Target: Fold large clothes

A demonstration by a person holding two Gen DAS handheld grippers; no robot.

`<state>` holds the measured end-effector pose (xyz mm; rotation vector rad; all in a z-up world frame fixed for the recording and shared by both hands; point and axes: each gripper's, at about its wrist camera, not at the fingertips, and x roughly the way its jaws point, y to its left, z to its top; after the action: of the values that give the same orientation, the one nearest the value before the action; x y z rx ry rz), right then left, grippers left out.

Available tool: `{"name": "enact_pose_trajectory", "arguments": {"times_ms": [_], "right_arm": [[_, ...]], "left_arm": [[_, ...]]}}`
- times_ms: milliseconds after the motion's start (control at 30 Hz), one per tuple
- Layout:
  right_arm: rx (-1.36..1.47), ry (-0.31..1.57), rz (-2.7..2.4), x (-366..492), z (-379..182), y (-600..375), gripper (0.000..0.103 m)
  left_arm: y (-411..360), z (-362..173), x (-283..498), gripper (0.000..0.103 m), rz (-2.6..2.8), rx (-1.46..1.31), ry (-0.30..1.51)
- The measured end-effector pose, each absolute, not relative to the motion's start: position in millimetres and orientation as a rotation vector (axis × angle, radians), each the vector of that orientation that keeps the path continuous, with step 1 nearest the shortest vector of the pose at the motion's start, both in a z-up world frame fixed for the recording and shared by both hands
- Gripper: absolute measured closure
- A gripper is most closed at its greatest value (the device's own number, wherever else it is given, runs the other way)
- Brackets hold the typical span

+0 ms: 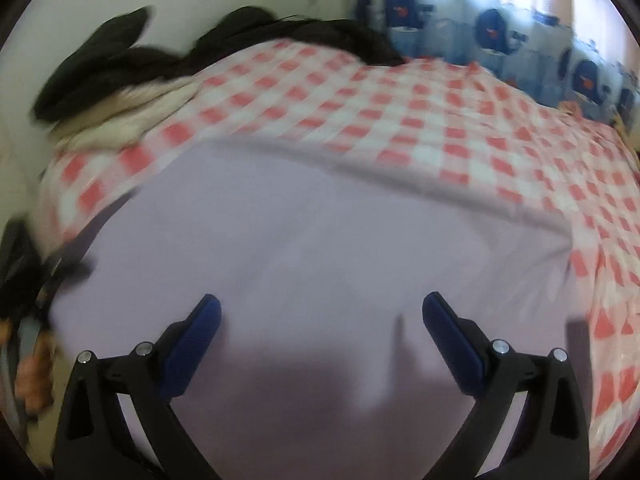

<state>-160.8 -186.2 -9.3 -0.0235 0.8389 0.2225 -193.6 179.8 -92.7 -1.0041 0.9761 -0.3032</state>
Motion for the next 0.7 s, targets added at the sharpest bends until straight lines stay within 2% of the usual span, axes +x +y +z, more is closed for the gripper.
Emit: {"name": "enact_pose_trajectory", "arguments": {"times_ms": [67, 200, 267, 400, 533, 633, 700], "right_arm": [[-0.015, 0.878, 0.184, -122, -19, -187, 0.006], [-0.064, 1.065, 0.163, -60, -73, -178, 0.006], [-0.075, 1.088, 0.164, -61, -69, -177, 0.006], [-0.15, 1.069, 0.231, -117, -39, -170, 0.006], [-0.27, 1.017, 0.218, -175, -56, -153, 0.006], [-0.172, 1.046, 0.223, -182, -46, -167, 0.006], [-0.175, 0.98, 0.23, -199, -28, -169, 0.006]], "left_arm": [[178, -92, -192, 0.017, -0.296, -0.992, 0.976], [179, -94, -192, 0.017, -0.309, -0.99, 0.973], [177, -91, -190, 0.017, -0.307, -0.981, 0.979], [178, -91, -189, 0.017, -0.314, -0.985, 0.976], [176, -95, -190, 0.017, -0.305, -1.014, 0.963], [175, -91, -189, 0.017, -0.302, -1.018, 0.952], [174, -88, -186, 0.017, -0.308, -1.013, 0.947]]}}
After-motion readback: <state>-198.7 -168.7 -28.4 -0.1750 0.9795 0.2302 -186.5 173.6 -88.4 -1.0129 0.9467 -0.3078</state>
